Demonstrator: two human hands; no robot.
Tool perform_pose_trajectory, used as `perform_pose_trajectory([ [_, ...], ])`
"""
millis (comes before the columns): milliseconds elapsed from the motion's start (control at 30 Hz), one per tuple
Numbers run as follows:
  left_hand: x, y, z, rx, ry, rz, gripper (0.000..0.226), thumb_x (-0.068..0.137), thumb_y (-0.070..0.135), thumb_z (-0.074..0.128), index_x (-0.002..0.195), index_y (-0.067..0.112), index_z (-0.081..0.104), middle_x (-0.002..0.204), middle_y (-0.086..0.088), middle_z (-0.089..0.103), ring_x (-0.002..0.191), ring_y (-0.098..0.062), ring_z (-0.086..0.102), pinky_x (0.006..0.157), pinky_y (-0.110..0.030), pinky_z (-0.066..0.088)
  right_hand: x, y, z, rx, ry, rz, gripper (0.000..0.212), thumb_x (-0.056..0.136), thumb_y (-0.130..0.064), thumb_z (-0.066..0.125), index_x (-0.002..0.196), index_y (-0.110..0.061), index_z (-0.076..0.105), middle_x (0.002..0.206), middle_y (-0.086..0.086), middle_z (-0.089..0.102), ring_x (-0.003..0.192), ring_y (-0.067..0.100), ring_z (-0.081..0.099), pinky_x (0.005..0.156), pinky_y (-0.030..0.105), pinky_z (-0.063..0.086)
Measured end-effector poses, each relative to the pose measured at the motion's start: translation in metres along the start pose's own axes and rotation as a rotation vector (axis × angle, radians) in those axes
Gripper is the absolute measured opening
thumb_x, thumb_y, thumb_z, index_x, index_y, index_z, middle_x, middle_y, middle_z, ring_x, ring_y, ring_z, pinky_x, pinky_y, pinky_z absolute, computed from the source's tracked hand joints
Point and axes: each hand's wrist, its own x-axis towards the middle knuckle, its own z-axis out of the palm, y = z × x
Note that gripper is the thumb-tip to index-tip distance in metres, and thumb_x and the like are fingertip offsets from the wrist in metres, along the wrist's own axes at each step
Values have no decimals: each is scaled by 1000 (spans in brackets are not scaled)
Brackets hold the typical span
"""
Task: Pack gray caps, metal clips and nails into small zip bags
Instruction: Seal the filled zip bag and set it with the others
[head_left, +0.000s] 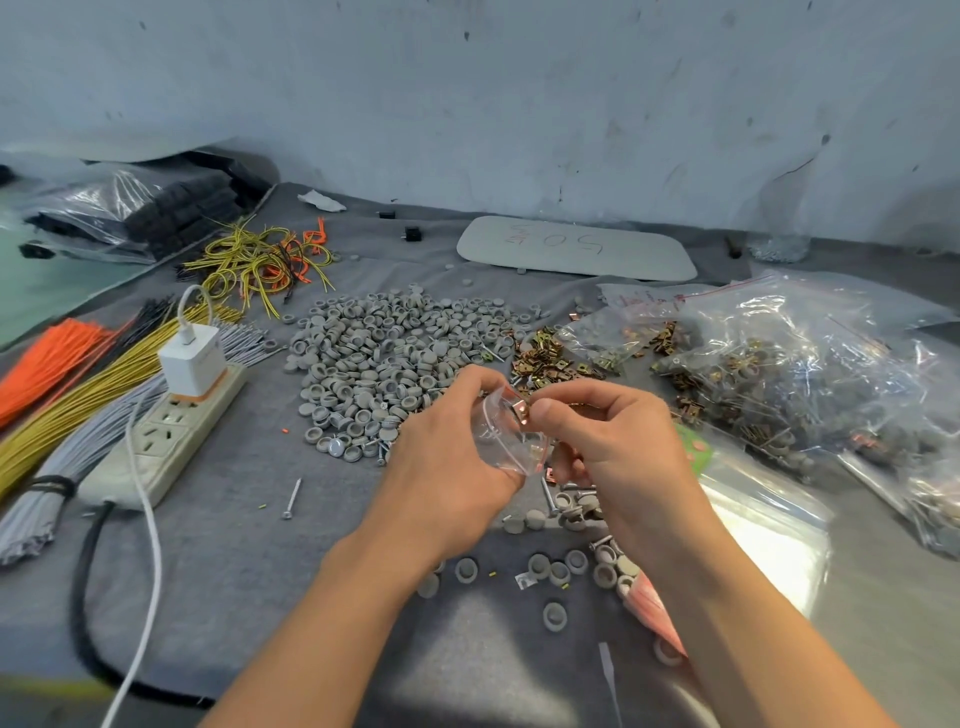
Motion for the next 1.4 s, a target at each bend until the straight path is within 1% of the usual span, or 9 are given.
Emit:
perform_pose_trajectory([
  [133,1,-2,0,-109,5,-10,51,70,20,81,103,46,53,84,26,69,68,5,63,55,-11,42,2,1,7,-35,-27,-82,21,93,-2,69,81,-14,81,80,9,78,33,14,40,37,19,34],
  [267,5,-5,-2,-260,81,-68,47,63,33,80,103,42,59,92,18,76,80,-2,72,76,-36,60,11,-1,-13,29,129,-107,25,94,-3,67,81,-20,81,83,9,79,39,11,42,41,20,37],
  [400,8,-9,-8,-390,211,-120,50,63,24,83,105,40,60,96,11,77,84,-11,75,80,-52,62,16,10,-30,-710,176,-116,22,90,-12,73,81,-31,82,73,-16,76,53,-1,61,53,15,47],
  [533,10,-8,-12,-346,308,-103,52,65,19,83,103,43,57,95,15,76,82,-6,74,75,-43,63,11,20,-20,-1177,-36,14,19,89,-19,72,84,-35,77,88,-12,76,77,9,68,73,26,56],
  [700,5,-5,-6,-113,268,-64,51,74,20,84,103,46,52,93,31,70,83,12,61,63,-7,40,9,15,-8,-1325,-67,15,16,87,-20,68,94,-29,79,96,1,77,92,27,70,82,36,58],
  [867,2,-3,-4,-25,184,-43,48,76,28,82,105,48,49,91,28,71,75,3,61,63,-7,40,8,17,0,-1412,-42,8,14,91,-18,64,95,-23,76,93,5,76,92,31,70,81,36,57],
  [1100,1,1,0,11,91,-45,45,77,33,82,105,47,49,91,22,70,81,7,61,63,-8,42,6,5,-5,-745,294,-212,9,82,-30,84,74,-30,80,62,-19,70,61,-1,65,59,18,48],
  [1233,2,2,2,15,66,-60,49,77,26,82,106,48,48,90,21,70,77,3,62,60,-13,42,1,-2,0,-277,176,-206,18,80,-14,85,74,-30,81,65,2,74,57,10,60,57,30,52],
  [1400,2,1,5,48,53,-53,57,74,20,84,105,50,46,81,22,66,71,3,59,55,-16,38,2,0,4,-359,68,-285,19,85,-14,83,74,-30,82,63,-8,73,54,3,55,52,22,44],
])
